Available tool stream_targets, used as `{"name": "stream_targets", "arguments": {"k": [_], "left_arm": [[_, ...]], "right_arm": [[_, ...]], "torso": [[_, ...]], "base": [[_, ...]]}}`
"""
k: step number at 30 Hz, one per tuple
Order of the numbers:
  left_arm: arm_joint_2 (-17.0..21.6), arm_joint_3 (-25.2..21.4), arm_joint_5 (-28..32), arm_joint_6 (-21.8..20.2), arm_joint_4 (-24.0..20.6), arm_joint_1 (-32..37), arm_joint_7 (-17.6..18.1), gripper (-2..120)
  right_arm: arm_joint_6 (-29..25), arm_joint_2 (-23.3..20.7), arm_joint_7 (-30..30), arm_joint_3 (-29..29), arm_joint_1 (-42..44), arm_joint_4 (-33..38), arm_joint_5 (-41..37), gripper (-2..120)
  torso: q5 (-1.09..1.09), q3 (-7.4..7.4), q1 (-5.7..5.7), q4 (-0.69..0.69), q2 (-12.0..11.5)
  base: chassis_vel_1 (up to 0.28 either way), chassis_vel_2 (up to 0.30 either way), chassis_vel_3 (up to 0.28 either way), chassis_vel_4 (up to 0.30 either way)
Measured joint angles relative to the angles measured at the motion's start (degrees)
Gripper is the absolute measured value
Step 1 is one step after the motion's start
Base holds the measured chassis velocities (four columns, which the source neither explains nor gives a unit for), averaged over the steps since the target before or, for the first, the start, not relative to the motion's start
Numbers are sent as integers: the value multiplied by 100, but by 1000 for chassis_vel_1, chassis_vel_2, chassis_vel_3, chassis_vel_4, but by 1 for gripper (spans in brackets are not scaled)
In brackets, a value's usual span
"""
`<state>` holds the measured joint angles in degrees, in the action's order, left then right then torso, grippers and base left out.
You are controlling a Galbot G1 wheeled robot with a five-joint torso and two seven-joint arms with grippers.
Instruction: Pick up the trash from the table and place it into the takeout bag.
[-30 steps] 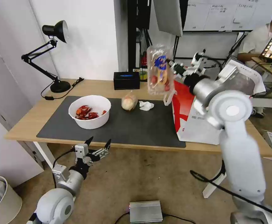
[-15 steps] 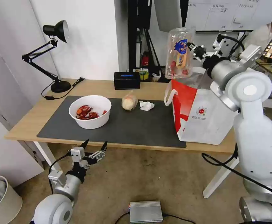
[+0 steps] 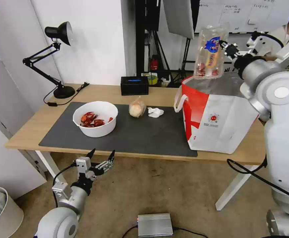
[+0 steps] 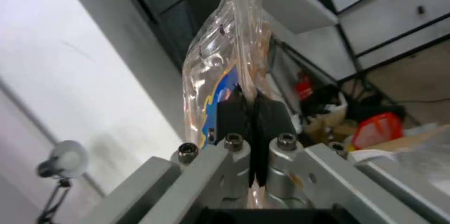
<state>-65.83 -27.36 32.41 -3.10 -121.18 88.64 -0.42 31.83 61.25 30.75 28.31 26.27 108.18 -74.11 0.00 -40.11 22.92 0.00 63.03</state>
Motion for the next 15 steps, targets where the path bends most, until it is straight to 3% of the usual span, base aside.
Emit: {"name": "stream_targets", "arguments": {"k": [15], "left_arm": [[-28, -11, -9, 7, -66, 50, 0, 100]], "right_arm": [[-97, -12, -259, 90, 497, -244, 932, 0]], "torso": [[-1, 0, 0, 0, 0]], "base": [[0, 0, 0, 0]]}}
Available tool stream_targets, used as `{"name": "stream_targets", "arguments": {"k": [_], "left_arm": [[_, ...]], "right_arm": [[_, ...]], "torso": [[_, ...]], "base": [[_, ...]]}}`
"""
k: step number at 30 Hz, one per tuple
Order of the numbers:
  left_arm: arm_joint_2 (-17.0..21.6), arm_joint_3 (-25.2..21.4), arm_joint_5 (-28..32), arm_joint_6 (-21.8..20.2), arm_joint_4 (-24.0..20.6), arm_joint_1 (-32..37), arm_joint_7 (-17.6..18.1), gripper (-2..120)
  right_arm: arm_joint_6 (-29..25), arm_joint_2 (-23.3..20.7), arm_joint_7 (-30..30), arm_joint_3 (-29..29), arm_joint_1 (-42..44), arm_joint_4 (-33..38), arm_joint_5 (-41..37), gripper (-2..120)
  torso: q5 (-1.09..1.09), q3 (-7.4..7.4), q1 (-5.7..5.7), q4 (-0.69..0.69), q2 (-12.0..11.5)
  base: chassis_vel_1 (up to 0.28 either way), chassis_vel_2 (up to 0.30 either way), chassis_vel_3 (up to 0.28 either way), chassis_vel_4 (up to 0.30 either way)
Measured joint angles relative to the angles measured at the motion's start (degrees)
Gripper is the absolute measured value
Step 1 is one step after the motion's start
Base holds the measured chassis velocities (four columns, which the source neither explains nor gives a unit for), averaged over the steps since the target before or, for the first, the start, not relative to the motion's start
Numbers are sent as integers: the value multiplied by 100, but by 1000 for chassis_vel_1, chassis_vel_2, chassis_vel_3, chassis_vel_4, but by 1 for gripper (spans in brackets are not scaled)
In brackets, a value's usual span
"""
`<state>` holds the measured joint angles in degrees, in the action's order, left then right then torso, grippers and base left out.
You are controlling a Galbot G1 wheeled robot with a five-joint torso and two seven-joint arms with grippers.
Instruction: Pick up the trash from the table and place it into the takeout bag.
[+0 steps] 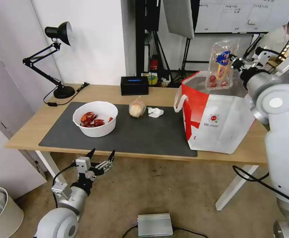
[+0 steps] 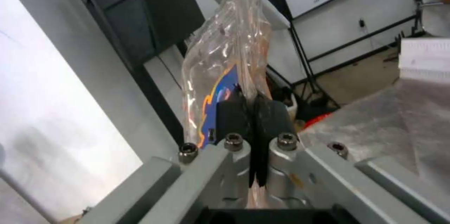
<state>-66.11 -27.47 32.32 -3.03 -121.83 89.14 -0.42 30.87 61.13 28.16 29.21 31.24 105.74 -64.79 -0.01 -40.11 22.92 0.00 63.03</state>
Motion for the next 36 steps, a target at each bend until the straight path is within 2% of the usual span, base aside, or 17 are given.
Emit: {"name": "stream_targets", "arguments": {"k": [18, 21, 22, 24, 26, 27, 28, 31, 32, 34, 36], "left_arm": [[-8, 6, 0, 1, -37, 7, 4, 100], [-9, 0, -2, 1, -48, 28, 4, 100], [-9, 0, -2, 1, -48, 28, 4, 100], [5, -21, -2, 1, -59, 34, 6, 100], [11, -25, -2, 1, -70, 35, 6, 100], [19, -35, -1, 2, -87, 35, 9, 100], [19, -35, -1, 2, -87, 35, 9, 100], [16, -36, 1, 1, -97, 36, 12, 100], [16, -36, 1, 1, -97, 36, 12, 100], [7, -36, 1, 1, -107, 48, 13, 100], [7, -37, 1, 1, -116, 53, 13, 100]], "right_arm": [[-4, 102, -45, 6, 432, 260, 137, 0], [-1, 118, -46, 3, 433, 329, 103, 11], [-1, 118, -46, 3, 433, 329, 103, 11], [4, 120, -44, 0, 414, 371, 91, 23], [5, 116, -44, -1, 407, 379, 89, 26], [7, 99, -44, -2, 394, 389, 85, 34], [7, 99, -44, -2, 394, 389, 85, 34], [9, 67, -47, -3, 394, 417, 56, 47], [9, 67, -47, -3, 394, 417, 56, 47], [14, 52, -47, -1, 402, 469, -38, 59], [15, 50, -48, -1, 402, 490, -56, 62]], "torso": [[0, 0, 0, 0, 0], [0, 0, 0, 0, 0], [0, 0, 0, 0, 0], [0, 0, 0, 0, 0], [0, 0, 0, 0, 0], [1, 0, 0, 0, 0], [1, 0, 0, 0, 0], [1, 0, 0, 0, 0], [1, 0, 0, 0, 0], [1, 0, 0, 0, 0], [1, 0, 0, 0, 0]], "base": [[0, 0, 0, 0], [0, 0, 0, 0], [0, 0, 0, 0], [0, 0, 0, 0], [0, 0, 0, 0], [0, 0, 0, 0], [0, 0, 0, 0], [0, 0, 0, 0], [0, 0, 0, 0], [0, 0, 0, 0], [0, 0, 0, 0]]}}
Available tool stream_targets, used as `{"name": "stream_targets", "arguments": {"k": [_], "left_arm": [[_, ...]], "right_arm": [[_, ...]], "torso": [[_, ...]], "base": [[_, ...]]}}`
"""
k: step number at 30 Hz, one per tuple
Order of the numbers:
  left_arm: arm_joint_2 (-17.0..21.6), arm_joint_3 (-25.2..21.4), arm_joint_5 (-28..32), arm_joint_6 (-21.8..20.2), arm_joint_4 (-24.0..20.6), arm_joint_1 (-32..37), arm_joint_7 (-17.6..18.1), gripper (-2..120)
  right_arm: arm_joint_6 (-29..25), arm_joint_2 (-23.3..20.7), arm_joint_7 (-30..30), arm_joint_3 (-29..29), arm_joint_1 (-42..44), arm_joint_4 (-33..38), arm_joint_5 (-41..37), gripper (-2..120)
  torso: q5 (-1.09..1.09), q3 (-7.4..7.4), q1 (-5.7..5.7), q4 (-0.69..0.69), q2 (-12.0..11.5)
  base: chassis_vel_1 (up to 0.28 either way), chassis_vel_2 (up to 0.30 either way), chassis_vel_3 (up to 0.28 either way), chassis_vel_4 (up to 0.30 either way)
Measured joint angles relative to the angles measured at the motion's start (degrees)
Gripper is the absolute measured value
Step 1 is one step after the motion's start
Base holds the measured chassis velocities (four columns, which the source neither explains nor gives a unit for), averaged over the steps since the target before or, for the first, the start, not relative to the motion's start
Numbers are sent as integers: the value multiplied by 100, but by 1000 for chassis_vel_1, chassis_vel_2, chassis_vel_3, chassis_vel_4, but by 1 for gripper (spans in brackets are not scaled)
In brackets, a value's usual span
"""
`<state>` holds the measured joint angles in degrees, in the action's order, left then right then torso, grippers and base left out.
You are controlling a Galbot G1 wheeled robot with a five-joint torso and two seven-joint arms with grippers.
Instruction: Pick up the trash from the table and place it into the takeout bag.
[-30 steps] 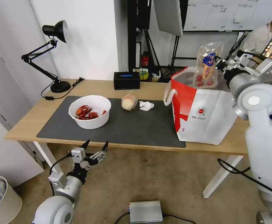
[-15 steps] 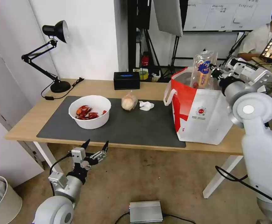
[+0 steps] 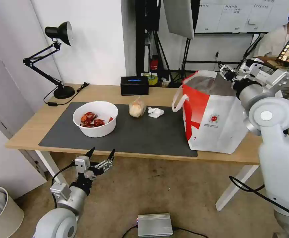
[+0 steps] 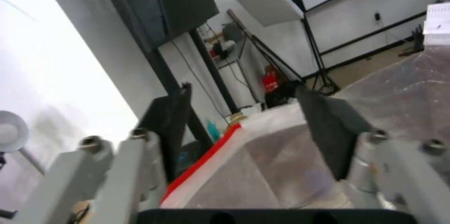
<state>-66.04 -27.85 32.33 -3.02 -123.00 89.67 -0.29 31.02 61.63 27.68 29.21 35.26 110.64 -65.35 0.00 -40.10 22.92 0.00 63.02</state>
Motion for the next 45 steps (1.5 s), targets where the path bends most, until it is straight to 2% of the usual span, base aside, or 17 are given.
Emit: {"name": "stream_targets", "arguments": {"k": [1, 2, 6, 7, 9, 10, 12, 14, 16, 18, 21, 22, 24, 29, 38, 40, 45], "left_arm": [[0, -10, 0, 0, -8, 3, 0, 100], [0, -10, 0, 0, -8, 3, 0, 100], [2, -32, 0, -2, -30, 11, 0, 100], [-2, -55, 1, -9, -43, 25, -8, 100], [-5, -84, -11, -27, -52, 41, -40, 100], [-4, -117, -45, -42, -53, 62, -90, 100], [1, -132, -56, -46, -53, 68, -116, 100], [27, -172, -60, -44, -23, 63, -149, 100], [31, -180, -60, -42, -13, 56, -150, 100], [38, -207, -60, -34, 3, 36, -165, 100], [25, -387, -37, -32, 30, 8, -286, 100], [25, -387, -37, -32, 30, 8, -286, 100], [87, -487, 17, 23, 80, 4, -362, 100], [133, -578, 16, 125, 145, 21, -460, 100], [138, -605, -65, 204, 259, 63, -565, 100], [175, -633, -78, 266, 323, 95, -602, 100], [203, -640, -81, 282, 360, 104, -623, 100]], "right_arm": [[0, -1, -11, 0, -3, 29, -23, 69], [0, -1, -11, 0, -3, 29, -23, 69], [-97, 6, -209, -6, -31, 72, -92, 85], [-183, 10, -383, -29, -22, 135, -181, 92], [-222, 9, -522, -40, 0, 194, -241, 96], [-290, -10, -838, -61, 68, 299, -292, 99], [-329, -37, -1052, -84, 124, 368, -303, 99], [-451, -233, -1730, -223, 419, 668, -285, 100], [-459, -283, -1836, -257, 500, 744, -255, 100], [-453, -454, -2110, -340, 770, 966, -82, 100], [-438, -812, -2603, -367, 1494, 1399, 639, 100], [-438, -812, -2603, -367, 1494, 1399, 639, 100], [-401, -1053, -2781, -253, 2098, 1691, 1021, 100], [-284, -1120, -2897, -210, 2618, 1796, 1353, 100], [-424, -921, -3000, -281, 3288, 1716, 2067, 100], [-627, -841, -3089, -284, 3591, 1585, 2457, 100], [-862, -757, -3169, -293, 3963, 1428, 2781, 100]], "torso": [[0, 0, 0, 0, 0], [0, 0, 0, 0, 0], [0, 0, 0, 0, 0], [0, 0, 0, 0, 0], [0, 0, 0, 0, 0], [0, 0, 0, -1, 0], [0, 0, 0, -1, 0], [-1, 0, 0, -1, 0], [-1, 0, 0, 0, 0], [0, 0, 0, 0, 0], [1, 0, 0, 0, 1], [1, 0, 0, 0, 1], [0, 0, -1, 2, 1], [0, 1, -1, 0, 0], [-1, 1, 0, 0, 0], [0, 0, 0, 0, 1], [0, 0, 0, 1, 1]], "base": [[0, 0, 0, 0], [0, 0, 0, 0], [0, 0, 0, 0], [0, 0, 0, 0], [0, 0, 0, 0], [0, 0, 0, 0], [0, 0, 0, 0], [0, 0, 0, 0], [0, 0, 0, 0], [0, 0, 0, 0], [0, 0, 0, 0], [0, 0, 0, 0], [0, 0, 0, 0], [0, 0, 0, 0], [0, 0, 0, 0], [0, 0, 0, 0], [0, 0, 0, 0]]}}
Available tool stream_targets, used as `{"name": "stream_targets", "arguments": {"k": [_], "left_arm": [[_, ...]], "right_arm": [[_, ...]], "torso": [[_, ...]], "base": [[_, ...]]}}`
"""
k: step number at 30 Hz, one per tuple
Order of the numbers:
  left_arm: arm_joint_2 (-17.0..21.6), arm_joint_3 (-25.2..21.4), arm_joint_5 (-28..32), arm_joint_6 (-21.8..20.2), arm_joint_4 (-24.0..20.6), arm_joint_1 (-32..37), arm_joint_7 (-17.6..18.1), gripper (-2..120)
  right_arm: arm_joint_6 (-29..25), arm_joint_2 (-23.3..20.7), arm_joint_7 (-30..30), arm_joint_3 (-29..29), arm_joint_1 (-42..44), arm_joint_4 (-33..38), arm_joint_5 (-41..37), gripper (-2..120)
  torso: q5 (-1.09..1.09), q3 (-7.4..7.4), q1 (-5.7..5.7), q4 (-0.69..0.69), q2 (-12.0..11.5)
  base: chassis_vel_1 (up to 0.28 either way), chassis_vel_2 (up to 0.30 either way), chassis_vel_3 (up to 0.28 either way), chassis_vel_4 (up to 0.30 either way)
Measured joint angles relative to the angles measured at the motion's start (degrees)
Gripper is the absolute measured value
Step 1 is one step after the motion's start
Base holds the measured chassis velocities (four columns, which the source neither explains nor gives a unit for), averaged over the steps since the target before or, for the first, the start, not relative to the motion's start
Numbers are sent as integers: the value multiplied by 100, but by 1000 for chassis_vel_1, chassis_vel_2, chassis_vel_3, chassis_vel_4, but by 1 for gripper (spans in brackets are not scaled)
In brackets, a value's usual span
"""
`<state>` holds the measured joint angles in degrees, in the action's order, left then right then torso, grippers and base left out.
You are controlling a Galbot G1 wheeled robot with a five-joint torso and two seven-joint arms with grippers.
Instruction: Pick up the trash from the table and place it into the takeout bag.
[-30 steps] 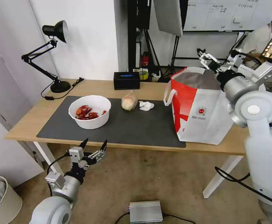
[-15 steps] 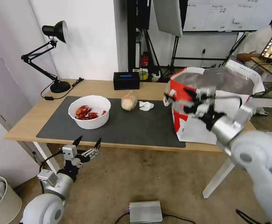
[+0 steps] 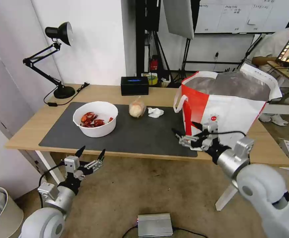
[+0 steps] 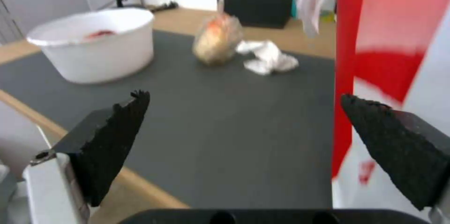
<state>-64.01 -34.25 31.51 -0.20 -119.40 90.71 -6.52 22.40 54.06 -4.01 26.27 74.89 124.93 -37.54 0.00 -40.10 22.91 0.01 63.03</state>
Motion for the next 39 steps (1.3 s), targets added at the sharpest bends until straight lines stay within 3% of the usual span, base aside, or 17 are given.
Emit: {"name": "stream_targets", "arguments": {"k": [7, 21, 27, 33, 39], "left_arm": [[-12, 2, -125, -202, -8, 76, -215, 100], [-6, 41, -194, -219, 23, 58, -208, 100], [-30, 53, -192, -214, 4, 51, -175, 100], [-76, 86, -199, -192, 1, 26, -13, 100], [-87, 94, -201, -179, 1, 4, 48, 100]], "right_arm": [[-157, 220, -9, -101, 476, 9, 375, 100], [-642, 445, 24, -189, 808, 63, 800, 100], [-1239, 539, 24, -208, 939, -97, 830, 100], [-2243, 661, 16, -214, 1153, -271, 952, 100], [-2520, 719, 22, -210, 1274, -303, 1033, 100]], "torso": [[0, 0, 0, -1, 0], [0, 0, 0, -1, 0], [0, 0, 1, -1, -1], [0, 0, 1, -1, -1], [0, 0, 0, 0, -1]], "base": [[0, 0, 0, 0], [0, 0, 0, 0], [0, 0, 0, 0], [0, 0, 0, 0], [0, 0, 0, 0]]}}
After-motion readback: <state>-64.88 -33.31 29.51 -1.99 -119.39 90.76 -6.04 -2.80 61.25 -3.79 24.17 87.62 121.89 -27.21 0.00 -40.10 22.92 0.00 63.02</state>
